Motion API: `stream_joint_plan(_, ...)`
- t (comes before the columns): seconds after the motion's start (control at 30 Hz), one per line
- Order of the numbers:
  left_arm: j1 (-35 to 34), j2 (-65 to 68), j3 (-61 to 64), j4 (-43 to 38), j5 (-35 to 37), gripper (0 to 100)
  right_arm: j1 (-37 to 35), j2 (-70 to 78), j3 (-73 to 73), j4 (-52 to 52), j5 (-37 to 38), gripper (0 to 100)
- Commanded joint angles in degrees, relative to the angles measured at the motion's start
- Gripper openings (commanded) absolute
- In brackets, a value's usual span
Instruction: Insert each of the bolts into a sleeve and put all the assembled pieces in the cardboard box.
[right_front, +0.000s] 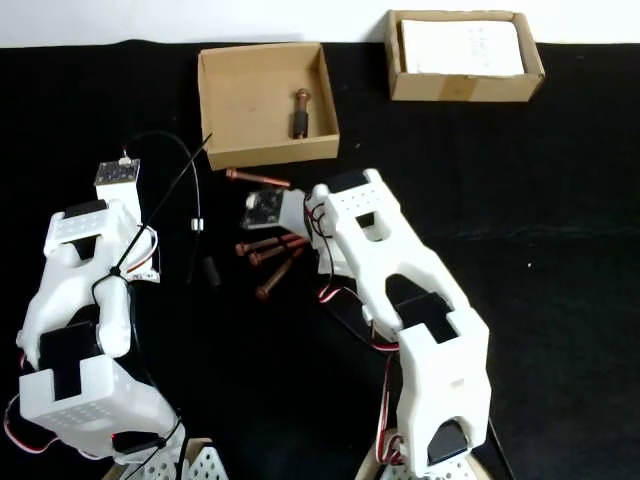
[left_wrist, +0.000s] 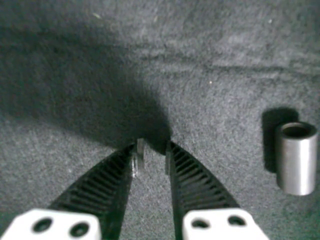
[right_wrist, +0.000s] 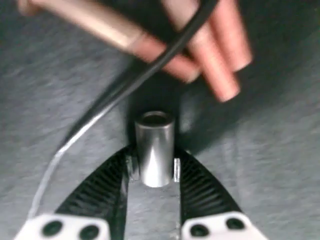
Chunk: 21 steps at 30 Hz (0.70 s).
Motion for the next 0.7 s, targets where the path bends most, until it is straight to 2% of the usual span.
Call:
stream_joint_plan(0.0,-1.8,0.1,-2.2,0.2,0.6,9,3.3,-8.1,-1.8,4.2,-3.9,0.7)
stream_joint_plan(0.17,-0.9,-0.5,-4.3,4.0,6.8,9,9.5,-16.7,-1.5,10.7,-8.8,0.7)
stream_joint_plan(0.4,10.5,-3.7,-22.4,18.3,20.5,10,22.6,-25.8,-1.2,14.4,-11.1,0.7)
stream_joint_plan(0.5,16.6,-1.5,-31.4,22.4,23.7,10,26.1,-27.1,-1.0,14.4,-12.9,0.7)
stream_joint_plan(0.57,19.4,2.4,-37.4,24.1,27.3,14,27.0,-27.4,0.5,13.8,-14.2,0.7)
stream_joint_plan(0.67,21.1,10.3,-47.3,28.0,39.8,24,27.1,-27.3,5.0,9.7,-18.4,0.7)
